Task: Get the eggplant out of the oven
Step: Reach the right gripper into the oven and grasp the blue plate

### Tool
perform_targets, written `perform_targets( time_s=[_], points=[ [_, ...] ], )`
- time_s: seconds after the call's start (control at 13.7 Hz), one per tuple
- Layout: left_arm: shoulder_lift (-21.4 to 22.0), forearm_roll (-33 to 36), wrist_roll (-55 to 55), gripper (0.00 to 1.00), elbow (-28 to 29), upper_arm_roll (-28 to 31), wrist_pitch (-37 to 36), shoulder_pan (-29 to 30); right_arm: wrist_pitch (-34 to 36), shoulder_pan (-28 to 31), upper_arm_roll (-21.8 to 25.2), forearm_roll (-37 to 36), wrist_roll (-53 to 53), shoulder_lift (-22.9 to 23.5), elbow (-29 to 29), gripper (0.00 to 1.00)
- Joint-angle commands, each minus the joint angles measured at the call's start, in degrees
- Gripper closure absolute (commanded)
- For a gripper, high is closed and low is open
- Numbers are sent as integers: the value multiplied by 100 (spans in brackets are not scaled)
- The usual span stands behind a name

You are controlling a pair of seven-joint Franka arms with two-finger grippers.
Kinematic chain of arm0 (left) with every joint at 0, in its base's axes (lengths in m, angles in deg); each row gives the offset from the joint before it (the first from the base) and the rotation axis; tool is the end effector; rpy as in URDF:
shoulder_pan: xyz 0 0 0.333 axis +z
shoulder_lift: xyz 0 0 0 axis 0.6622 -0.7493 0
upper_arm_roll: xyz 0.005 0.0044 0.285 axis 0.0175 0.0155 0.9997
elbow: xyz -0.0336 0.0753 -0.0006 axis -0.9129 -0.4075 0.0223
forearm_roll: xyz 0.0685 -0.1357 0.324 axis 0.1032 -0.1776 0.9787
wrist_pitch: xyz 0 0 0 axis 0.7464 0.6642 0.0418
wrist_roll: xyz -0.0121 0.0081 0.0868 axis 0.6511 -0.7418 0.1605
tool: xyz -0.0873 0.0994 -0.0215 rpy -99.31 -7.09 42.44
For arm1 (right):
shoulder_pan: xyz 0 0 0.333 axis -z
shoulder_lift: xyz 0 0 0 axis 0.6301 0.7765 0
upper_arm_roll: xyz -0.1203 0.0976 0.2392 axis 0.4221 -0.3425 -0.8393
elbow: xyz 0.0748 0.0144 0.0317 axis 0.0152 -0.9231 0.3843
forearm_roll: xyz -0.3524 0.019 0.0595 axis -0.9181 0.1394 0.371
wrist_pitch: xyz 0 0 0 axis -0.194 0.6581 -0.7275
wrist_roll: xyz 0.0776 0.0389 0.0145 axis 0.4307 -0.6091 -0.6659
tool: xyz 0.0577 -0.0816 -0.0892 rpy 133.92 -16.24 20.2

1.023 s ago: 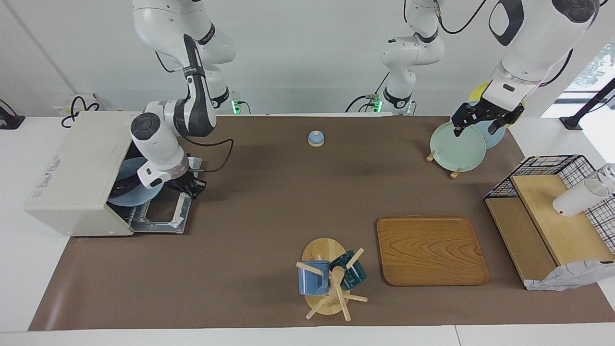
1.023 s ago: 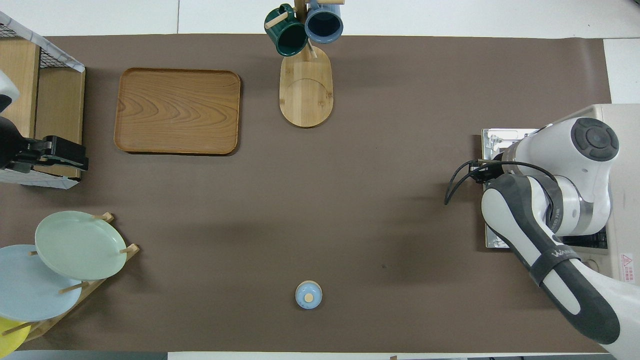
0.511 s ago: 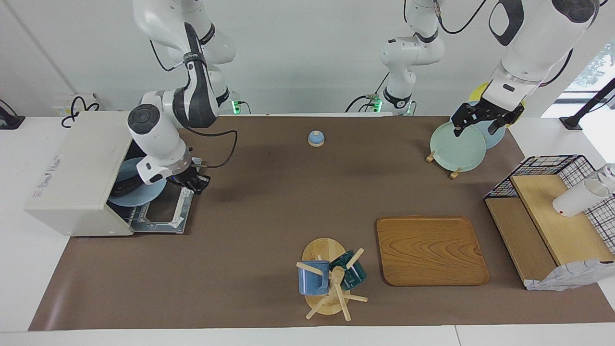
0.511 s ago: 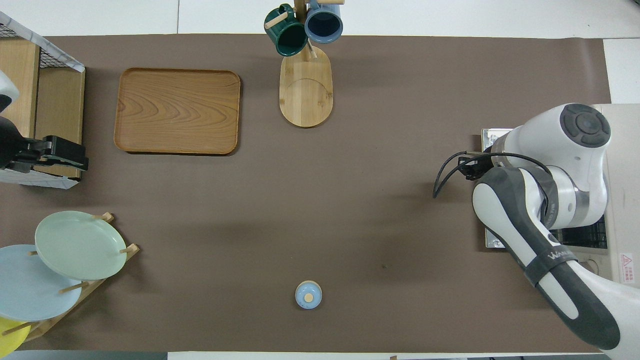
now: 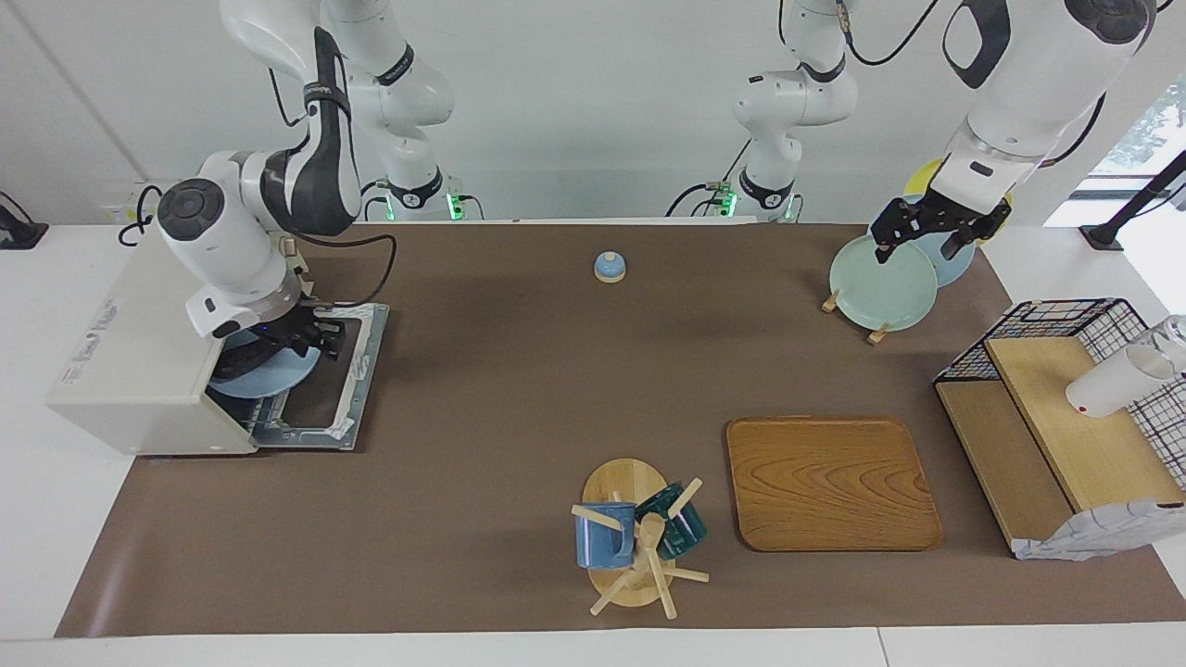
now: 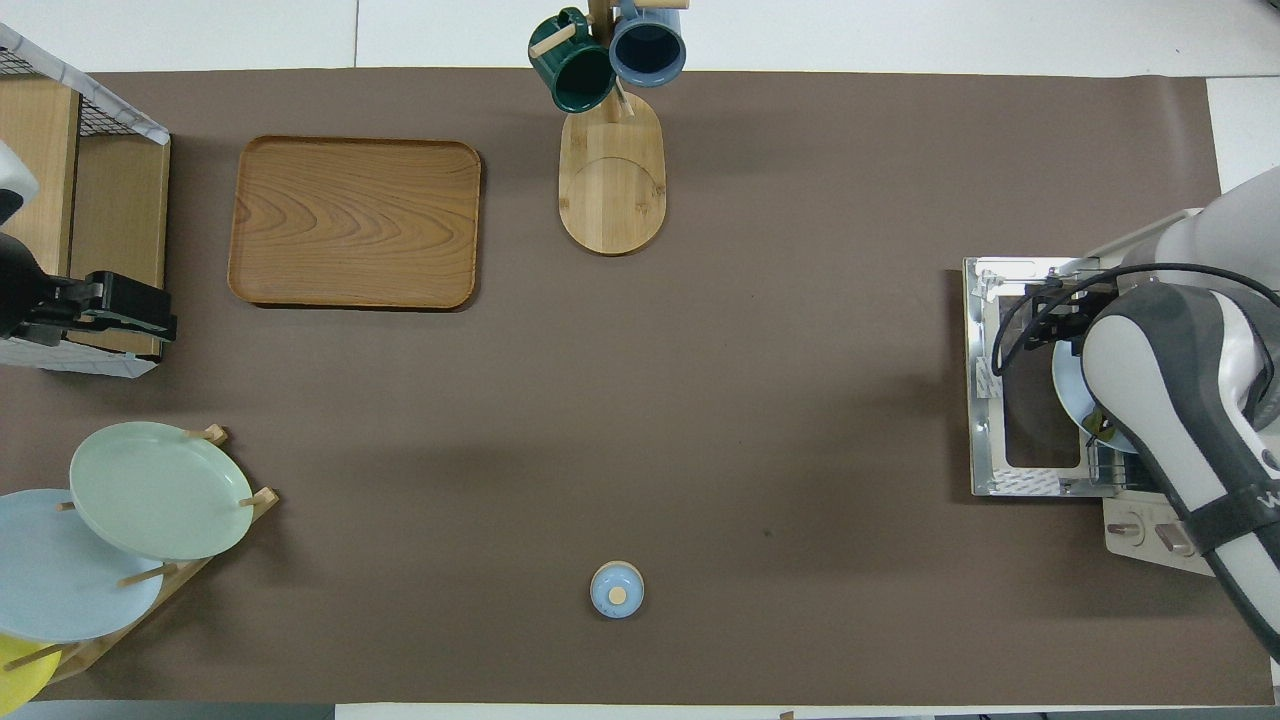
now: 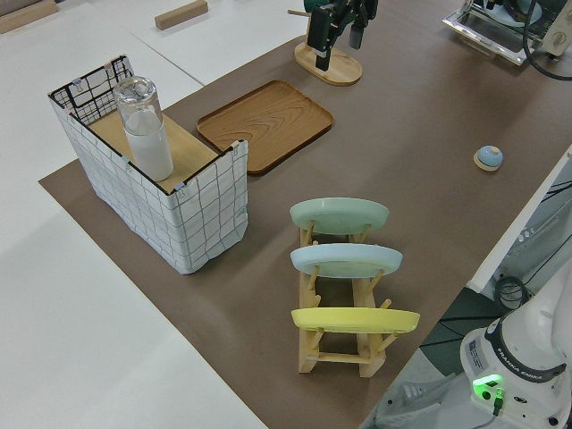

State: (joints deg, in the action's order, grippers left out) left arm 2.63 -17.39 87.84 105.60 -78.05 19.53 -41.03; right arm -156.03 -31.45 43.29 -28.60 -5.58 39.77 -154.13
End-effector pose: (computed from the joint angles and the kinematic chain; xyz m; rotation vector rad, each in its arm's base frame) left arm 0.5050 -0.0434 0.5503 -3.1231 0.0661 0.0929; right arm 0.5290 -0.0573 0.3645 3.1100 -0.2416 -0.1795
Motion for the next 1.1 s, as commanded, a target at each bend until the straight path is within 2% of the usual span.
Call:
perform_targets(
  time_s=[0.0, 0.22, 0.66, 0.88, 0.95, 1.02],
  points=[
    [29, -60, -40, 0, -61, -51, -131, 88, -269, 83, -58, -63, -169, -139, -305, 52],
    [29, -60, -40, 0, -61, -51, -131, 88, -761, 101, -58, -63, -381, -253, -718, 66],
    [29, -60, -40, 0, -61, -51, -131, 88, -965, 180, -49, -63, -503, -315, -947, 67],
    [29, -60, -40, 0, -61, -51, -131, 88, -1333, 259, -49, -55, -565, -376, -1219, 67],
    [29, -60, -40, 0, -61, -51, -131, 88, -1378, 259, -49, -55, -591, -385, -1263, 68],
    [29, -60, -40, 0, -61, -51, -131, 88, -1378, 259, -49, -55, -592, -385, -1264, 73]
  ],
)
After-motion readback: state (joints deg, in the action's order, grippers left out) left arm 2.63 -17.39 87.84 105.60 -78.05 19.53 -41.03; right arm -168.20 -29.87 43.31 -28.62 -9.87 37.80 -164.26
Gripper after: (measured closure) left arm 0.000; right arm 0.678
